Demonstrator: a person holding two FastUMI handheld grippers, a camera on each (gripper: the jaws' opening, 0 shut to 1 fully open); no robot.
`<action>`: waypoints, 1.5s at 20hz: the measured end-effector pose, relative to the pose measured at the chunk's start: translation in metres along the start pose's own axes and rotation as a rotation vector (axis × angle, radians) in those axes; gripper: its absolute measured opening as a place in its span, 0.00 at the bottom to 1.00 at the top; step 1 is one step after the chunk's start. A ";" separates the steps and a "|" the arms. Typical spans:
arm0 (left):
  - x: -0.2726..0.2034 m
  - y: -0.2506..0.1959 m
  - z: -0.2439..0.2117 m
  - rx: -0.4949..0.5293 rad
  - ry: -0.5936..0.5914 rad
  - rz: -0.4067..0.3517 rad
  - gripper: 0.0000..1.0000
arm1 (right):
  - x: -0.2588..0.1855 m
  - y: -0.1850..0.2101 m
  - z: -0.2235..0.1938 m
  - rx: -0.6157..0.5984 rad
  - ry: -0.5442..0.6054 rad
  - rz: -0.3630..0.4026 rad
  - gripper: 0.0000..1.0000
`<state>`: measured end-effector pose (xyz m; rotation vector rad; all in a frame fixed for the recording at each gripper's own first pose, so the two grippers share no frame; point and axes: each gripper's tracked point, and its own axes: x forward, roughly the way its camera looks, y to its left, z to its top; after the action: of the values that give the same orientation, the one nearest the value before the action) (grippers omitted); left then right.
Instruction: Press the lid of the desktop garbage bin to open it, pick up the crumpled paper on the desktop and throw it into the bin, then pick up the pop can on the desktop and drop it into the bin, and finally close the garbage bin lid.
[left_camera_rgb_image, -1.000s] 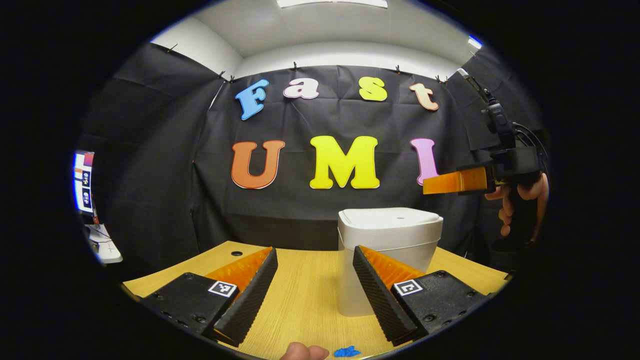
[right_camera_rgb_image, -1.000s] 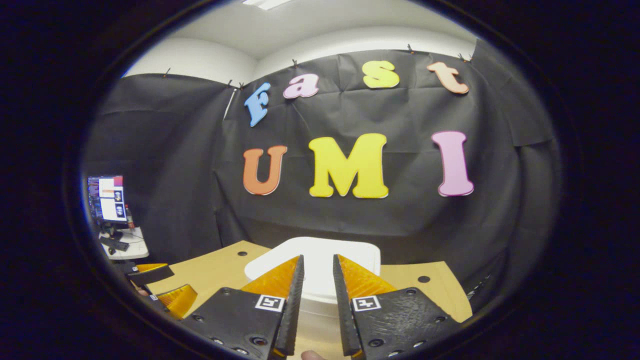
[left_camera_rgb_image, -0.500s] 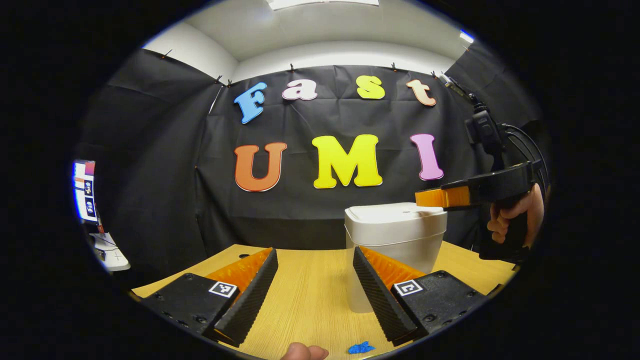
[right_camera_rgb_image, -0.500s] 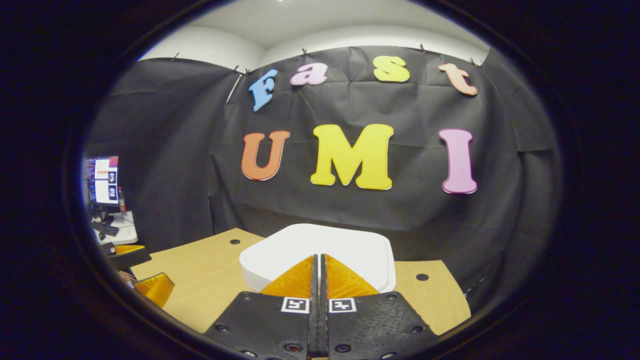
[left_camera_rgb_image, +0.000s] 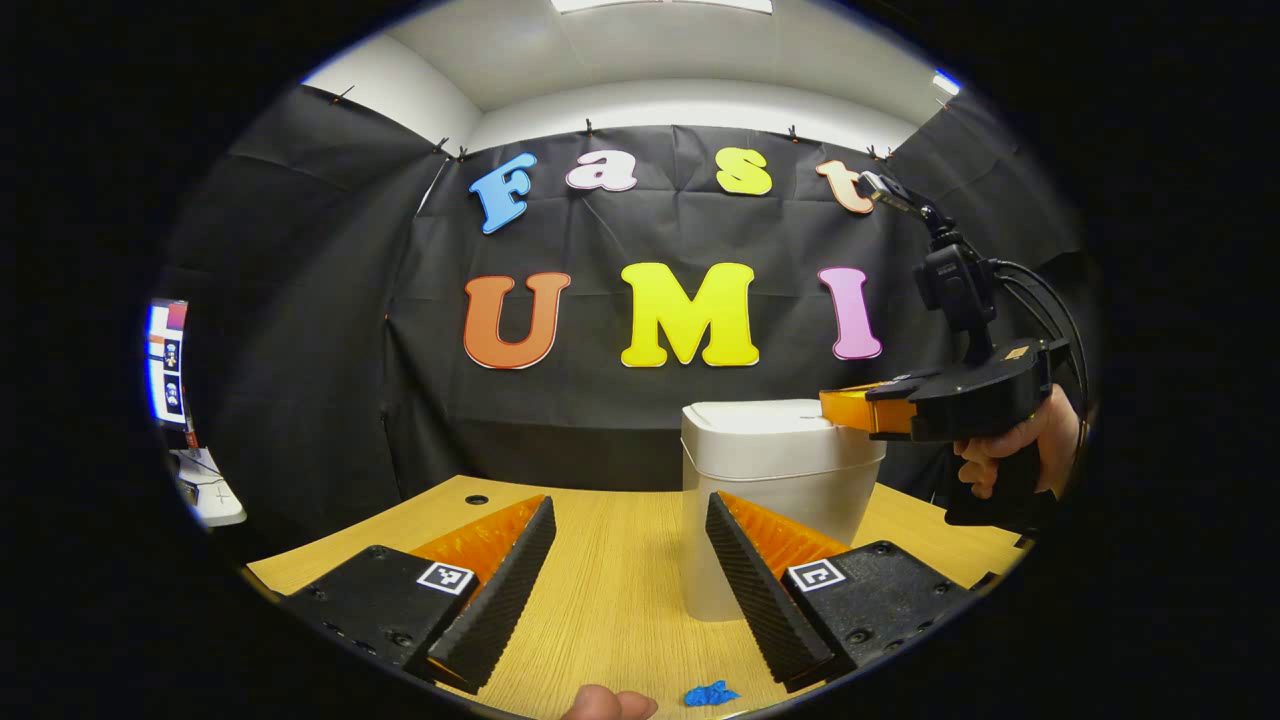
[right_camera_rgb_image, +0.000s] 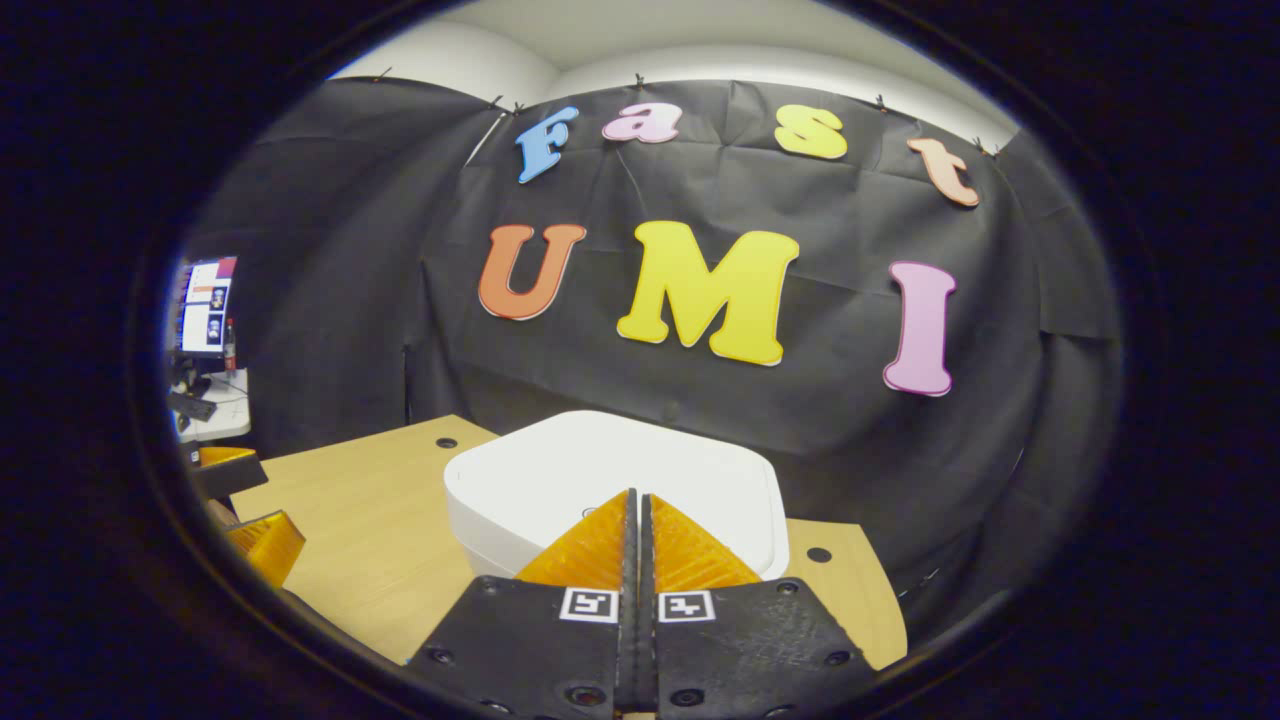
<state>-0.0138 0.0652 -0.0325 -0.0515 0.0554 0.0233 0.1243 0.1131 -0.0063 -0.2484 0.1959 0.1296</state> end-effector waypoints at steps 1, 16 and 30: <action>-0.001 0.000 -0.001 -0.009 0.001 -0.002 0.98 | 0.000 0.000 0.001 -0.006 -0.021 -0.005 0.01; 0.000 -0.012 -0.008 0.004 0.031 -0.011 0.98 | -0.049 -0.019 0.052 0.066 -0.266 -0.008 0.95; -0.011 -0.042 -0.029 0.011 0.068 -0.066 0.98 | -0.105 -0.051 0.007 0.186 -0.273 -0.068 0.97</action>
<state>-0.0251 0.0217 -0.0590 -0.0429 0.1215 -0.0443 0.0309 0.0555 0.0338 -0.0508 -0.0719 0.0756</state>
